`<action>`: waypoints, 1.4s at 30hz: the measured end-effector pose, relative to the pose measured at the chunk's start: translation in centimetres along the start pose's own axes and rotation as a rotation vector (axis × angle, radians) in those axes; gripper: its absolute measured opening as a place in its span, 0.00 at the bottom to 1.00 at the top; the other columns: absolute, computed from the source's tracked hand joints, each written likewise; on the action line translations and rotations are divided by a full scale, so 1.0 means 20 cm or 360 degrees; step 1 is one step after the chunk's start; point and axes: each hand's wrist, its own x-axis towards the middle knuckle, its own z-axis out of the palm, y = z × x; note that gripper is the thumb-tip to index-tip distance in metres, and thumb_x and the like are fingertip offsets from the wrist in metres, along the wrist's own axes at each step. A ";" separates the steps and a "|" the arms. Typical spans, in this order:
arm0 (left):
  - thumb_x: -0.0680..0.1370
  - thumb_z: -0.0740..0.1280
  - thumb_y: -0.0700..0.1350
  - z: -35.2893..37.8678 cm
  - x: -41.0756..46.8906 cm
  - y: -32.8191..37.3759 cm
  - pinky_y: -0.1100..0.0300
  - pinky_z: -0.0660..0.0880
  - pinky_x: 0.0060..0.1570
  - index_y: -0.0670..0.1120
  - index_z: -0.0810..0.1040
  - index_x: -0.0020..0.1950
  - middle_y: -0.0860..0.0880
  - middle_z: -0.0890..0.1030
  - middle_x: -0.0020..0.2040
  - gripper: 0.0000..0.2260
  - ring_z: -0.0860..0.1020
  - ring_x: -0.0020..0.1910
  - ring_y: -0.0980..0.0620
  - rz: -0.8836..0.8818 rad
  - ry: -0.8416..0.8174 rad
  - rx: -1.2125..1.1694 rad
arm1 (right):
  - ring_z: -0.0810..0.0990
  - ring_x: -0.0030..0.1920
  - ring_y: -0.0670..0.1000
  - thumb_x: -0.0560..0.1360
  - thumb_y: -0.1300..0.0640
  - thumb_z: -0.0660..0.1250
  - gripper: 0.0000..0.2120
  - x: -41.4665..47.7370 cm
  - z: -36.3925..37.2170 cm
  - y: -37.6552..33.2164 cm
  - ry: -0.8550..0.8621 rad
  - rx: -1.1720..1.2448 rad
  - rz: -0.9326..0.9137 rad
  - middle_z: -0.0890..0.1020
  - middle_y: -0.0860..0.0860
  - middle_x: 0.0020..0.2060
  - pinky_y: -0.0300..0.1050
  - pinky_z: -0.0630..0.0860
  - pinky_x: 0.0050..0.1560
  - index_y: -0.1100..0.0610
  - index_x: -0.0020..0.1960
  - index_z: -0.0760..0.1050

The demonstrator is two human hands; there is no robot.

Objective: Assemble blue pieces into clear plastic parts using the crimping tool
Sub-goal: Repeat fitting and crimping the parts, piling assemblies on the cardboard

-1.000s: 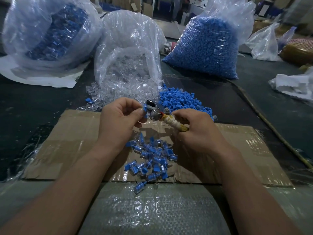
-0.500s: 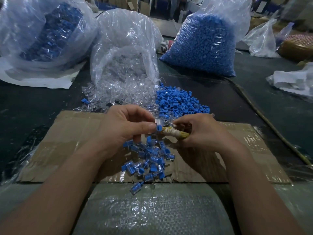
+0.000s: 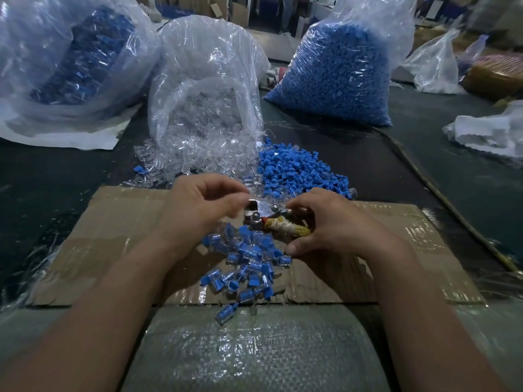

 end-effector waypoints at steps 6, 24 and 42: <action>0.76 0.65 0.35 -0.01 0.07 -0.09 0.71 0.70 0.45 0.48 0.75 0.61 0.54 0.77 0.51 0.16 0.74 0.47 0.60 0.0063 0.0458 0.0600 | 0.70 0.49 0.42 0.62 0.39 0.73 0.32 0.00 -0.01 0.02 0.0038 0.0194 0.0022 0.70 0.39 0.47 0.36 0.66 0.43 0.46 0.63 0.71; 0.78 0.62 0.38 0.00 0.11 -0.15 0.47 0.65 0.66 0.46 0.74 0.65 0.48 0.76 0.64 0.16 0.70 0.64 0.48 0.0037 0.0012 0.1159 | 0.73 0.48 0.42 0.70 0.42 0.69 0.21 0.01 -0.01 0.06 0.0300 0.0221 0.0037 0.78 0.45 0.52 0.38 0.67 0.45 0.50 0.59 0.76; 0.76 0.66 0.42 0.00 0.11 -0.16 0.61 0.65 0.52 0.51 0.76 0.61 0.57 0.66 0.44 0.14 0.70 0.51 0.55 0.0033 0.0014 0.1096 | 0.73 0.48 0.43 0.70 0.43 0.68 0.20 0.00 -0.02 0.05 0.0286 0.0195 0.0045 0.74 0.41 0.45 0.36 0.67 0.42 0.50 0.59 0.76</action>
